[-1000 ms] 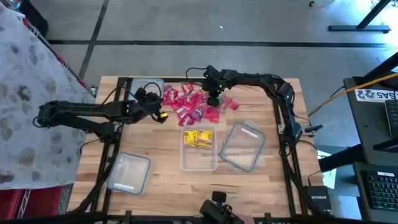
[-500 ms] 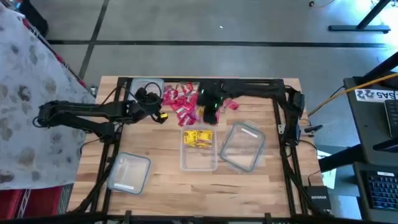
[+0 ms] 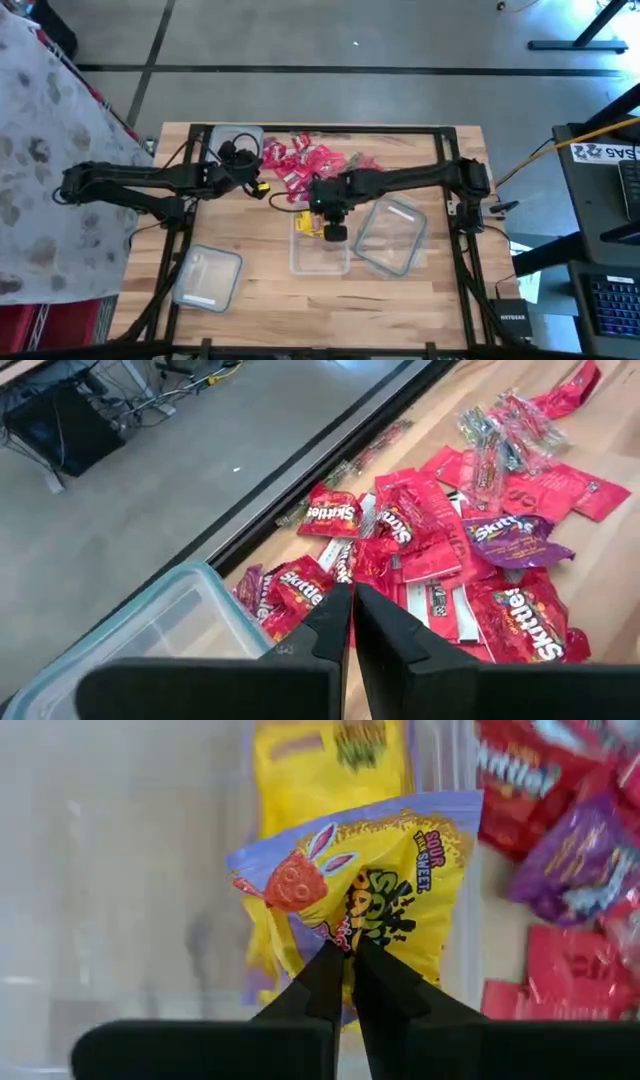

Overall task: Sort candy
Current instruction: Put the yellow candy into the right transparent bin

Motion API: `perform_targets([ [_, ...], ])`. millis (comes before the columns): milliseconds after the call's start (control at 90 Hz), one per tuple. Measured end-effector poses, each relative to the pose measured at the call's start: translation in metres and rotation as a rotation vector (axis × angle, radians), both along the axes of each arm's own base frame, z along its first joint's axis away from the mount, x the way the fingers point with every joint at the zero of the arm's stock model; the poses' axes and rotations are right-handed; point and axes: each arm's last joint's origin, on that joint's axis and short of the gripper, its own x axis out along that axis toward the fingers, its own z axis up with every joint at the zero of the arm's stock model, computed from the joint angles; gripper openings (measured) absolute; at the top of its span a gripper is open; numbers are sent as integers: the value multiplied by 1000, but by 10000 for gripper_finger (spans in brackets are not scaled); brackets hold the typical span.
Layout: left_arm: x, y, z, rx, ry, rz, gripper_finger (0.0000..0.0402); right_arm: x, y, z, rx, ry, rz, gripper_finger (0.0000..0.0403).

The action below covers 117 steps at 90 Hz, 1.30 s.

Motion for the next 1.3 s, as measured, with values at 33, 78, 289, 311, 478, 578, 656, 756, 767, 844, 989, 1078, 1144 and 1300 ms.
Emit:
perform_targets([
  [33, 0, 0, 0, 0, -2, 0, 0, -1, 0, -4, 2, 13, -10, 8],
  [78, 0, 0, 0, 1, -5, 0, 0, -4, 0, -8, 7, 30, -29, 12],
  [289, 2, 0, 2, 1, -29, -3, 0, -8, 0, -26, 15, 36, -97, 67],
  [311, 2, 0, 2, 2, -34, -3, 0, -8, 0, -27, 16, 32, -99, 75],
  [478, 3, 0, 4, 4, -52, -2, 0, -7, 0, -26, 17, 19, -101, 129],
  [578, 3, 0, 4, -6, -65, 5, 0, -11, 0, -18, 35, 14, -92, 155],
  [656, 3, 0, 3, -20, -67, -6, 0, -15, 1, -4, 48, -30, -87, 167],
  [756, 3, 0, 3, -25, -71, -8, 0, -16, 1, 15, 22, -140, -94, 166],
  [767, 3, 0, 3, -26, -72, -7, 0, -16, 1, 16, 20, -154, -95, 165],
  [844, 3, 0, 3, -34, -83, 0, 0, -15, -1, 16, 14, -217, -104, 152],
  [989, 3, 0, 3, -52, -106, 16, 0, -15, -1, -11, 19, -263, -120, 102],
  [1078, 3, 0, 3, -66, -117, 28, 0, -20, -1, -31, 35, -278, -150, 60],
  [1144, 3, -2, 3, -75, -128, 28, 0, -23, -1, -42, 48, -293, -171, 26],
  [1300, 4, -7, 3, -78, -128, 0, 0, -29, 2, -55, 67, -313, -193, 13],
])
